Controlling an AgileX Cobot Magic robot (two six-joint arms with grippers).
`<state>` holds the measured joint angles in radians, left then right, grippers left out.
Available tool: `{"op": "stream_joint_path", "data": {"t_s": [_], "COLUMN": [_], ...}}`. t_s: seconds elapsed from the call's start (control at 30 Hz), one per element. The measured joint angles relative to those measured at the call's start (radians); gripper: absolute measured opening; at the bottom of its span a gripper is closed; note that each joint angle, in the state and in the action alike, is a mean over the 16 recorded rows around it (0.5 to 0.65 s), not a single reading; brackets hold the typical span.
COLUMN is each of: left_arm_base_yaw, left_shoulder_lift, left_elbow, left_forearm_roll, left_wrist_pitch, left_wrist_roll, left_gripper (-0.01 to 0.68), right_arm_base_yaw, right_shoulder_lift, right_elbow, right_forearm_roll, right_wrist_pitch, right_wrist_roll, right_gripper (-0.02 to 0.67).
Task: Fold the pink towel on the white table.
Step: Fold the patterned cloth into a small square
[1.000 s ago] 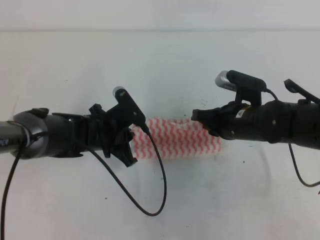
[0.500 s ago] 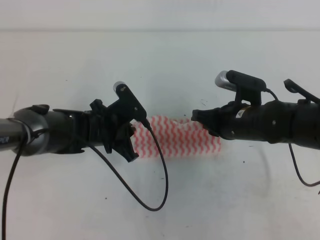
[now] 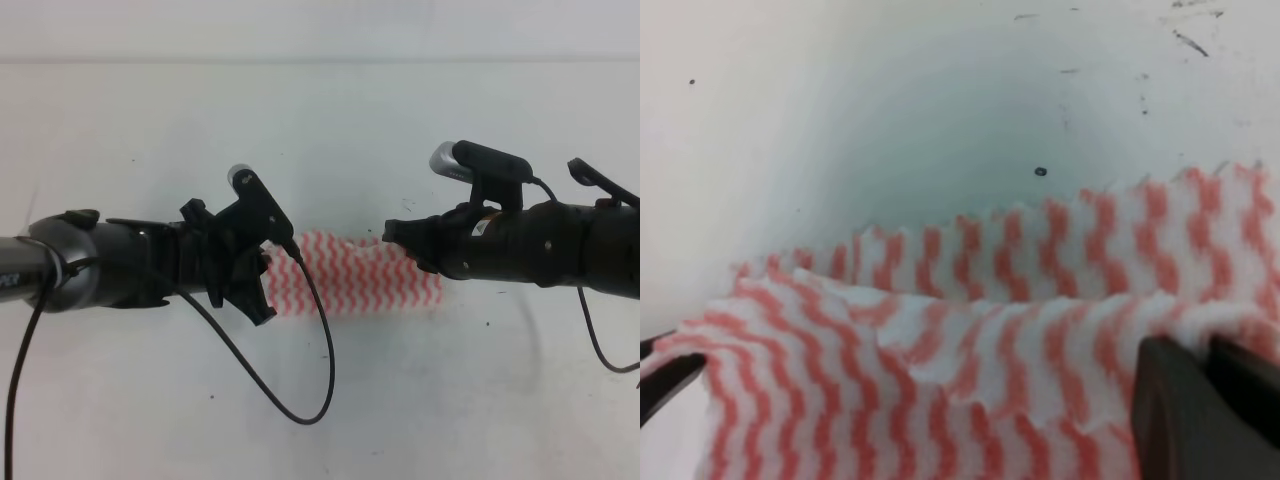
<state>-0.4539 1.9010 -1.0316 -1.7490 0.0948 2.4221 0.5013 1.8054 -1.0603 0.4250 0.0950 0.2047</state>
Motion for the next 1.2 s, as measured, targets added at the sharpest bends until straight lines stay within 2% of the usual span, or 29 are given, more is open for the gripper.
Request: {"op": "stream_joint_path", "data": {"t_s": [0.3, 0.53, 0.87, 1.2], "left_arm_base_yaw": [0.0, 0.0, 0.0, 0.0], "left_shoulder_lift": [-0.002, -0.002, -0.055, -0.07], "left_elbow": [0.0, -0.018, -0.072, -0.087], "left_forearm_roll": [0.0, 0.0, 0.0, 0.022], "left_wrist_pitch": [0.02, -0.005, -0.044, 0.031], "left_wrist_roll": [0.04, 0.011, -0.14, -0.352], "left_gripper": [0.014, 0.03, 0.027, 0.006], "right_arm_base_yaw": [0.0, 0.0, 0.0, 0.0], "right_shoulder_lift": [0.0, 0.002, 0.0, -0.001], "right_elbow": [0.0, 0.0, 0.0, 0.0], "right_forearm_roll": [-0.002, -0.001, -0.002, -0.003], "right_wrist_pitch": [0.0, 0.001, -0.001, -0.001], "right_wrist_roll": [0.0, 0.001, 0.0, 0.0], "right_gripper": [-0.002, -0.002, -0.002, -0.002]}}
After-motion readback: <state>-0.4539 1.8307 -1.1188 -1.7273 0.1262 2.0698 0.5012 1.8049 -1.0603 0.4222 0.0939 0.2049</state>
